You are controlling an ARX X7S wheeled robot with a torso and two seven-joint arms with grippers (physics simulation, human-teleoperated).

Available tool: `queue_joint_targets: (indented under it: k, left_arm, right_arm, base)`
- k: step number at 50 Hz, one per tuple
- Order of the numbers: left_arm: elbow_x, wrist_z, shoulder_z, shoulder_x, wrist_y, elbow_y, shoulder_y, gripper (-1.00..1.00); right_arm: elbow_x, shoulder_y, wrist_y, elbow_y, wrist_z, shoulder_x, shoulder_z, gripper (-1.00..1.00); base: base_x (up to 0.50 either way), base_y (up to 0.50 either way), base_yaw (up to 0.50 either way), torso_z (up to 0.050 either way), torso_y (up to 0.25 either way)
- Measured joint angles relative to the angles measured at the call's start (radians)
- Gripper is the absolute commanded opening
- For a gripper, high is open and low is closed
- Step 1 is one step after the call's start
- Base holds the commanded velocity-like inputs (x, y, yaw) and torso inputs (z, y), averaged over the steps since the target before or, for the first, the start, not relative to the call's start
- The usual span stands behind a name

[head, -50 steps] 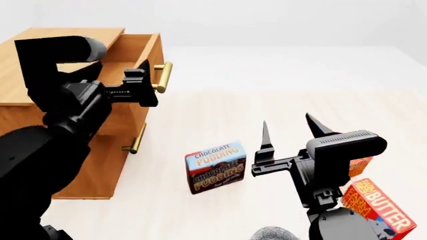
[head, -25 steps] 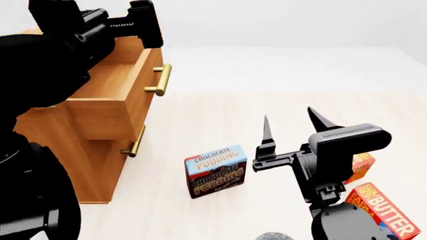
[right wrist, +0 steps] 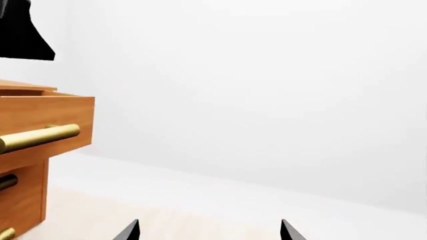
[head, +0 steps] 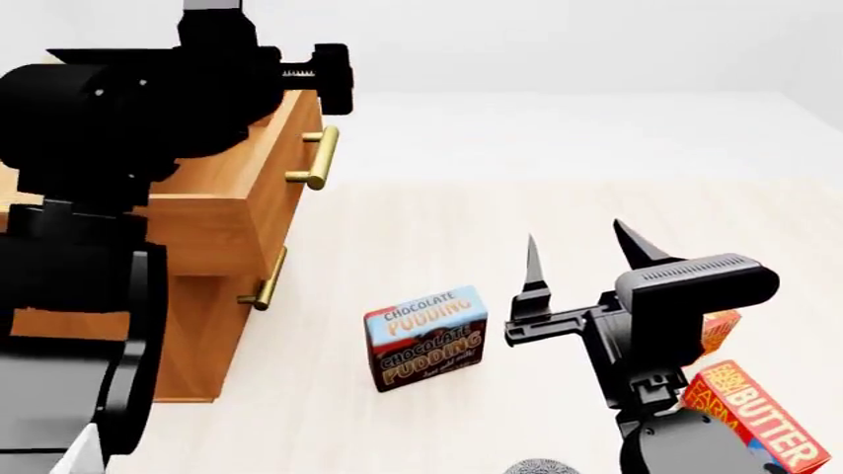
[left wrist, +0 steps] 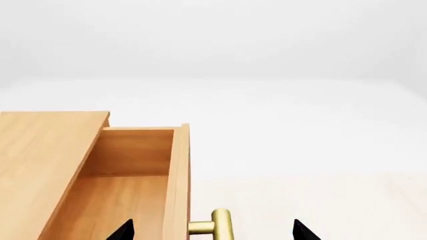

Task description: Put the bowl in the top drawer of the cabinet.

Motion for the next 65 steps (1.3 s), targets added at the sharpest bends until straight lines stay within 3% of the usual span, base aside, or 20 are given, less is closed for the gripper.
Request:
queue_joint_targets:
  k: [18, 33, 65]
  left_arm:
    - [0.054, 0.057, 0.015, 0.044, 0.193, -0.361, -0.055, 1.0]
    - [0.0, 0.089, -0.066, 0.061, 0.254, -0.564, -0.104, 1.0]
    - [-0.163, -0.071, -0.213, 0.106, 0.093, -0.348, -0.006, 1.0]
  right_arm:
    - [0.009, -0.031, -0.027, 0.013, 0.008, 0.011, 0.006, 1.0]
    - [0.004, -0.032, -0.033, 0.035, 0.014, 0.016, -0.012, 1.0]
    - [0.015, -0.085, 0.008, -0.035, 0.035, 0.045, -0.019, 1.0]
  base:
    - [0.0, 0.0, 0.0, 0.0, 0.0]
    - [0.0, 0.0, 0.0, 0.0, 0.0]
    - [0.0, 0.0, 0.0, 0.0, 0.0]
